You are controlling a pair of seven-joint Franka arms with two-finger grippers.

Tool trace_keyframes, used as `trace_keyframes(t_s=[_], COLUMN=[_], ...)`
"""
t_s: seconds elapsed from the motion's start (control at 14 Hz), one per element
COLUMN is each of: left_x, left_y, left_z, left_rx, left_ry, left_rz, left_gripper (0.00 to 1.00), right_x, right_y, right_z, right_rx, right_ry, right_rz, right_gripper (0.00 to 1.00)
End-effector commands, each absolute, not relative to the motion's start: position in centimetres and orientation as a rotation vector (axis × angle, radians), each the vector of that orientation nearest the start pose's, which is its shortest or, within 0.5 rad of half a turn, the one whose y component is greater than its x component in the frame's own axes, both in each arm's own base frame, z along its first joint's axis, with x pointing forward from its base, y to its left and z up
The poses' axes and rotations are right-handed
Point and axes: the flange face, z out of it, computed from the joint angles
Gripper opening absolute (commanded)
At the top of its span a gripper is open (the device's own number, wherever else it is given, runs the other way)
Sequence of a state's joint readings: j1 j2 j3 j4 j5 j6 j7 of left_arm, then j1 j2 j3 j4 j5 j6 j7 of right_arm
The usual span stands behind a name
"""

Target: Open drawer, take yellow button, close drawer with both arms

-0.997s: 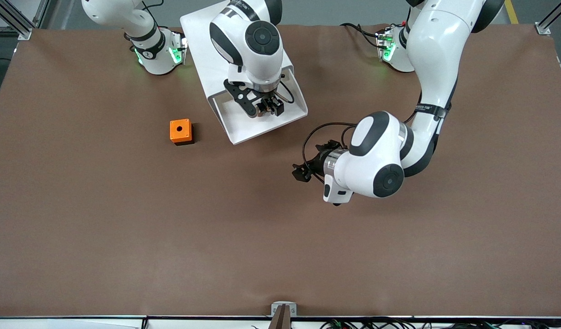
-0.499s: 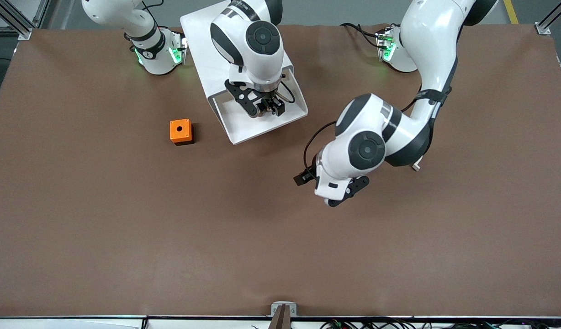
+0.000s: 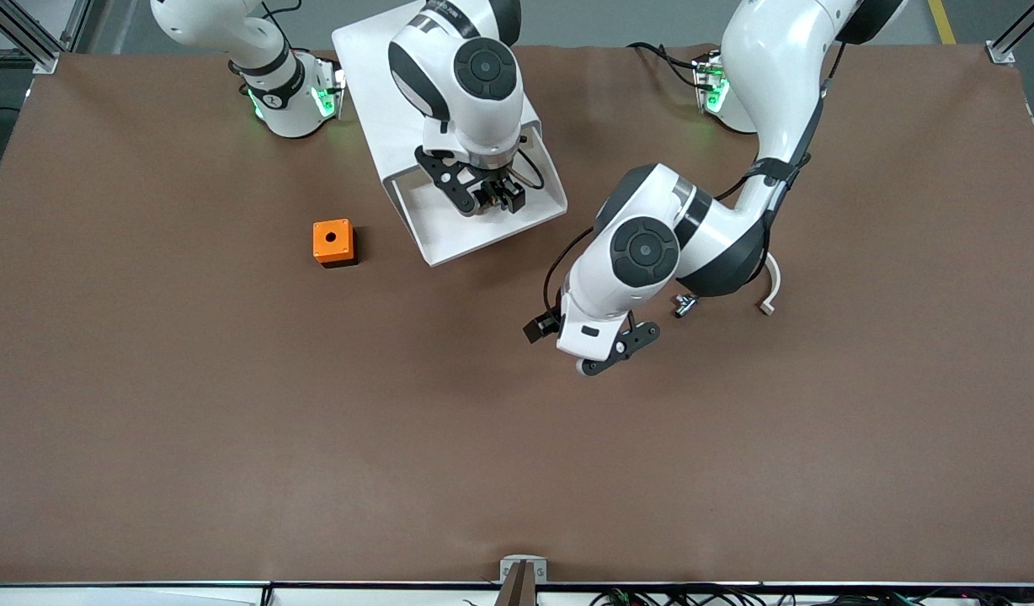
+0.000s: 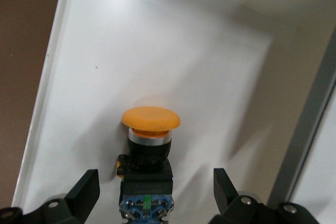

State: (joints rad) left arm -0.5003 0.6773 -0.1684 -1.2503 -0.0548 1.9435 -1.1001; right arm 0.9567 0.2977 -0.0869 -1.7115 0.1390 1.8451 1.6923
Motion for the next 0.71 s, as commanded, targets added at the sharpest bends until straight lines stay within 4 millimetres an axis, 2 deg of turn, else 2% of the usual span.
trace_keyframes(t_s=[0.0, 0.28, 0.64], left_x=[58.7, 59.4, 58.9], left_y=[-43.6, -42.7, -43.0], left_z=[37.4, 37.7, 38.3], left_rx=[-3.134, -3.121, -3.075], left_ry=[-0.715, -0.738, -0.793], left_rz=[0.066, 0.046, -0.001], left_gripper=[1.00, 1.00, 1.00], right_x=[38.6, 38.7, 38.8], right_y=[48.6, 48.6, 48.5], right_z=[40.5, 40.6, 40.7], right_rx=[-2.959, -2.955, -2.956], right_ry=[1.363, 1.365, 1.365], right_rz=[0.233, 0.237, 0.239], right_gripper=[0.80, 0.49, 0.11])
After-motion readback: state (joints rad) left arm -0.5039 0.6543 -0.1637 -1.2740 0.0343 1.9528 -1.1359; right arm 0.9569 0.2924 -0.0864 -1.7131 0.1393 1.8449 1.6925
